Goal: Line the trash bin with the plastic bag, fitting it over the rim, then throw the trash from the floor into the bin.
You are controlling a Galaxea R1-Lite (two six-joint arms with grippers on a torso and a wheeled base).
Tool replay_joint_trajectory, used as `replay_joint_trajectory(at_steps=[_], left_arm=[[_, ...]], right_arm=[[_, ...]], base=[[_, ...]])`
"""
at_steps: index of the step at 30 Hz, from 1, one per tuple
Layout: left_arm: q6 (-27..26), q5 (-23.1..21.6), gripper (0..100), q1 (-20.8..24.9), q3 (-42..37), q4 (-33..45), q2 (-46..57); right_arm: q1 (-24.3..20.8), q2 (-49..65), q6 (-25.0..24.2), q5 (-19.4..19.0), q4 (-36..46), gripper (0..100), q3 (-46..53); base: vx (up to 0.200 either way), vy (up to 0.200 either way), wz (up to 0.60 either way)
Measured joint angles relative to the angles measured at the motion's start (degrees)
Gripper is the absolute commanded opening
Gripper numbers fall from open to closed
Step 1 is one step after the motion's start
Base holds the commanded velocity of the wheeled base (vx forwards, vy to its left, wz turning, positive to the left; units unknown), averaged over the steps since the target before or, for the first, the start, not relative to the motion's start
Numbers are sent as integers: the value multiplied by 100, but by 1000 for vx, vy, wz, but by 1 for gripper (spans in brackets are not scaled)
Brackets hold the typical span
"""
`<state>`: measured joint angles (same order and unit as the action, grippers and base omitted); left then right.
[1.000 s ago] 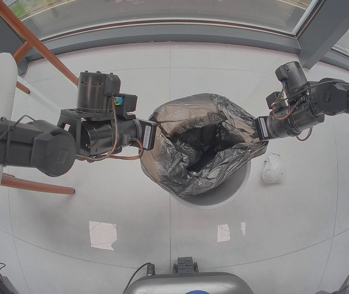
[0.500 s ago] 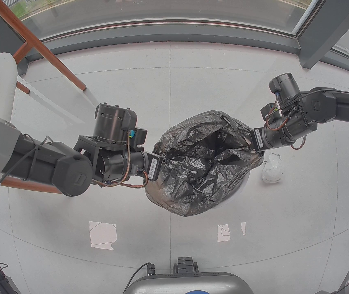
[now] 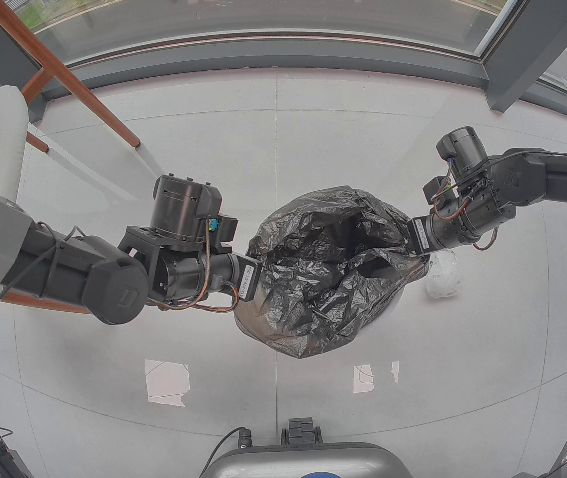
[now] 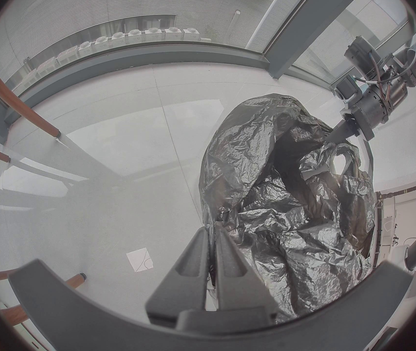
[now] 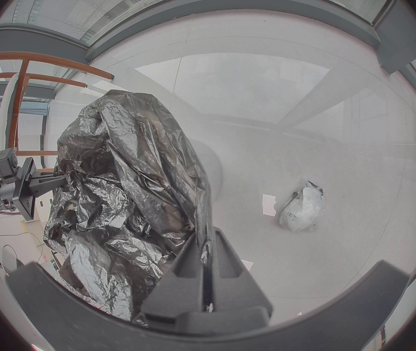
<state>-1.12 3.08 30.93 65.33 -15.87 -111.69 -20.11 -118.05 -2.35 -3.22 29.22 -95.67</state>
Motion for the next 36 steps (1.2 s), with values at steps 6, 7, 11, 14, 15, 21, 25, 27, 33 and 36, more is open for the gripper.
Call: replay_joint_trajectory(at_steps=[6,7,11,14,15,21,25,27,33,36], left_arm=[[-10,15,0,2,-12,11,80],[-10,24,0,-4,-15,15,87],[-11,2,0,7,-56,2,118],[-16,4,0,-4,-224,4,166],[-18,0,0,10,-290,2,183],[-27,2,0,145,-583,-16,301],[-22,11,0,165,-375,-22,350],[-22,11,0,171,-240,-24,369],[-7,15,0,167,-144,17,529],[-5,15,0,167,-268,30,642]], right_arm=[[-2,155,33,5,30,100,174],[-2,193,30,10,30,100,223],[-41,395,39,-85,26,100,573],[-48,595,88,-135,28,100,857],[-57,649,102,-143,30,100,926],[-83,945,143,-157,12,100,1130],[-46,1053,138,-167,9,100,1069],[-26,1122,134,-173,12,100,1053],[-39,1340,129,-171,30,100,1219],[-130,1442,105,-168,34,100,1320]], base=[[0,0,0],[0,0,0],[0,0,0],[0,0,0],[0,0,0],[0,0,0],[0,0,0],[0,0,0],[0,0,0],[0,0,0]])
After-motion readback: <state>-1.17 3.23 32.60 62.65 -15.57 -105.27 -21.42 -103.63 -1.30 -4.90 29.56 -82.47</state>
